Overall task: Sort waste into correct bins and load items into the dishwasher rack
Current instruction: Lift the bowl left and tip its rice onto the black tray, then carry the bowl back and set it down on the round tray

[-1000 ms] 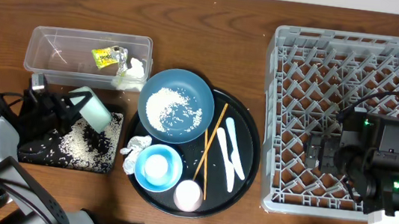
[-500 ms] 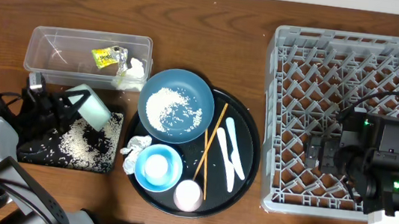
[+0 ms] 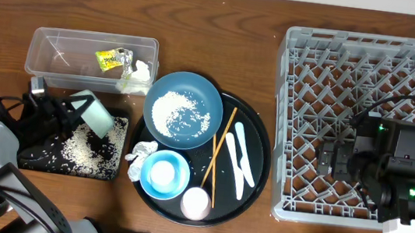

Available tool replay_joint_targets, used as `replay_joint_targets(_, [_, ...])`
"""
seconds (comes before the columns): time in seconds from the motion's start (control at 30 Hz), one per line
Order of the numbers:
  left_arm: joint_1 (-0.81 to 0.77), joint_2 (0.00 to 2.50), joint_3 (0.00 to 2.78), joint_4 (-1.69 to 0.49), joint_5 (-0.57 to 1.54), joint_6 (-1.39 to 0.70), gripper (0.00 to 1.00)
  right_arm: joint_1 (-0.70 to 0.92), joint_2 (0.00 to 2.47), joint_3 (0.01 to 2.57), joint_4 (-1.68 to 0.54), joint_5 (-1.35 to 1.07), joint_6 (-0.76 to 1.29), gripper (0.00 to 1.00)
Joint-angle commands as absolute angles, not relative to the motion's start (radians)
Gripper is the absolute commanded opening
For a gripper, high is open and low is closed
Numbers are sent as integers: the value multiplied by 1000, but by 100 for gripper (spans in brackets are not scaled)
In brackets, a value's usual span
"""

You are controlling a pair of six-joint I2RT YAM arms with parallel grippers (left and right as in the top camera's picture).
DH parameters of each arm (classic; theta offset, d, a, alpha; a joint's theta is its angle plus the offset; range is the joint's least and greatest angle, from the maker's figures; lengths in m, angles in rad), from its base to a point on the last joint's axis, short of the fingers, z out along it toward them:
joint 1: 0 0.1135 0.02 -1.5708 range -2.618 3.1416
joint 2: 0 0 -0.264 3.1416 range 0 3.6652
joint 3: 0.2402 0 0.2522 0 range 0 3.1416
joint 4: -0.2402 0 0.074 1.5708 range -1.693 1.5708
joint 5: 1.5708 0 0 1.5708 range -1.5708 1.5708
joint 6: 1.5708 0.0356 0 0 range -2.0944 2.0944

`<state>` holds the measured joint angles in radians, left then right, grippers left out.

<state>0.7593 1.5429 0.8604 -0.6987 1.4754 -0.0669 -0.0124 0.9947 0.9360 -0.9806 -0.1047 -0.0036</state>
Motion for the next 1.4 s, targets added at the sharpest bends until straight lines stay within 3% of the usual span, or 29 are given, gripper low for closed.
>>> replay_joint_targets(0.0, [769,1541,870,-693,1541,-15,6,3,993,955,-981,-112,6,99])
replay_joint_targets(0.07, [770,1544,870,-694,1445,-91,6,3,993,955,-980,-112,6,99])
replay_joint_targets(0.17, [767,1542,870,-691,1536,-30,5,3,993,955,-981,-112,6,99])
replay_joint_targets(0.43, [767,1540,879,-691,1491,-40,6,3,993,955,-980,-112,6,99])
replay_joint_targets(0.83, [670,1328,950,-694,1196,-150,6,3,993,955,-976,-112,6,99])
replay_joint_targets(1.03, [507,1216,1012,-694,1080,-228,6,3,993,955,-959,-112,6,99])
replay_joint_targets(1.37, [17,1188,1062,-648,810,-294,6,3,993,955,-955,-113,7,99])
